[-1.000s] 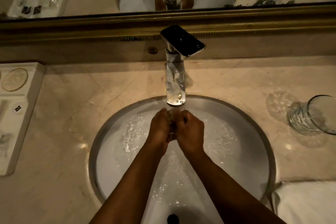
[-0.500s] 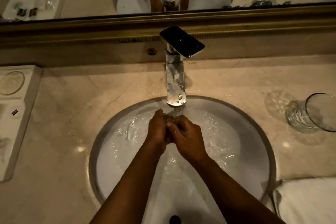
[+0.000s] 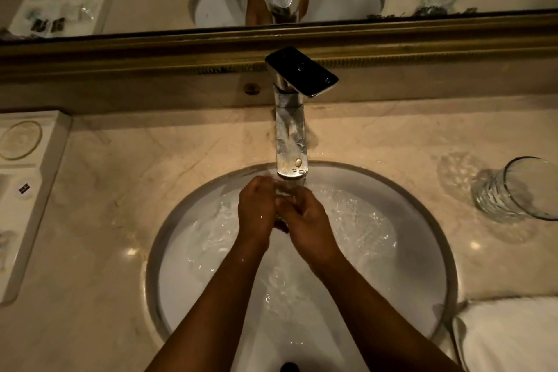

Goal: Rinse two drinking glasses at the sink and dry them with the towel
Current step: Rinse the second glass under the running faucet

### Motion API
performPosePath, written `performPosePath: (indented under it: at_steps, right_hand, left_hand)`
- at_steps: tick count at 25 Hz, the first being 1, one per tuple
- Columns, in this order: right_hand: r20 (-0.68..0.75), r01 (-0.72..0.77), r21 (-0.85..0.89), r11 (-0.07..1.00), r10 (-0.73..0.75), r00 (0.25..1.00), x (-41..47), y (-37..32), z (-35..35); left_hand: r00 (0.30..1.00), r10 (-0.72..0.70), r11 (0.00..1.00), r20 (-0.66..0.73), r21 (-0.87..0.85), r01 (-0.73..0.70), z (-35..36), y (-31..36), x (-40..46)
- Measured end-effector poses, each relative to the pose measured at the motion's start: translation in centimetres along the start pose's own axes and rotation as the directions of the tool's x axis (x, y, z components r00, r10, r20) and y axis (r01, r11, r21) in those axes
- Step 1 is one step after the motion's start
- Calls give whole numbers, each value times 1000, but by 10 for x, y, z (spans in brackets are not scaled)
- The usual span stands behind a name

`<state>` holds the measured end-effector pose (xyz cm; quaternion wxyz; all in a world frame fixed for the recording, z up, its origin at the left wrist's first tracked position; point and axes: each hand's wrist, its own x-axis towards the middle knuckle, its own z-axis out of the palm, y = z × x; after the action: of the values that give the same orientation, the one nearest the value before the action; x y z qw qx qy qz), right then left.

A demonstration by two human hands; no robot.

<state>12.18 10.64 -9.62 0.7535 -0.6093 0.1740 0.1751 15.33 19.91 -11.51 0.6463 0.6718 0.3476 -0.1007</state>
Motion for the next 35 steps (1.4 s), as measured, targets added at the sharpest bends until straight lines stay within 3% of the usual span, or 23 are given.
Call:
performPosePath:
  at_steps: [3, 5, 7, 10, 12, 13, 15, 16, 17, 19, 20, 21, 26, 29, 32, 35]
  right_hand:
    - [-24, 150, -331, 932, -167, 986, 6, 12, -3]
    - [-159, 101, -406, 908, -179, 971, 12, 7, -4]
    - [-294, 17, -434, 901, -159, 943, 20, -2, -6]
    - [-401, -119, -263, 957, 4, 916, 24, -22, -6]
    - [-344, -255, -84, 963, 212, 915, 21, -32, -7]
    - [-256, -259, -33, 965, 243, 936, 17, -33, -8]
    - [-46, -133, 41, 990, 135, 990, 7, -22, -8]
    - [37, -21, -30, 999, 23, 999, 3, -13, -10]
    - [101, 125, -211, 969, -106, 989, 3, -2, -14]
    - [192, 323, -634, 702, -262, 946, 4, 8, -21]
    - [207, 348, -747, 567, -298, 932, 6, 10, -21]
    - [179, 332, -784, 525, -320, 930, 7, 8, -22]
    - [-173, 78, -645, 760, -245, 954, 15, -10, -22]
    - [-207, 25, -493, 870, -145, 967, 15, -14, -22]
    - [-181, 20, -407, 913, -102, 978, 10, -16, -23]
    - [-158, -16, -347, 938, -41, 987, -1, -14, -30]
  left_hand:
    - [976, -199, 976, 89, -67, 205, 2, 10, 1]
    - [972, -163, 986, 171, -10, 167, 3, 8, -7]
    - [988, -16, 1000, 151, 13, 15, 7, 2, -19]
    - [960, 246, 968, 138, 10, -249, 10, -10, -33]
    - [948, 303, 949, 94, 67, -309, 11, -14, -30]
    - [969, 244, 965, 38, 85, -247, 12, -11, -25]
    - [999, 8, 1000, -34, 23, -7, 11, -1, -8]
    - [994, -108, 994, -31, -24, 107, 9, 3, -1]
    - [979, -203, 976, -6, -84, 202, 6, 7, 2]
    - [943, -313, 929, 112, -168, 329, -1, 9, 2]
    - [925, -333, 917, 186, -165, 363, -4, 8, -2]
    - [906, -335, 916, 258, -137, 377, -6, 5, -9]
    - [895, -263, 950, 360, -63, 305, -8, -10, -27]
    - [823, -257, 928, 506, -107, 356, -13, -7, -29]
    - [719, -343, 931, 605, 120, 343, -19, 6, -34]
    - [739, -383, 924, 555, 248, 293, -19, 11, -44]
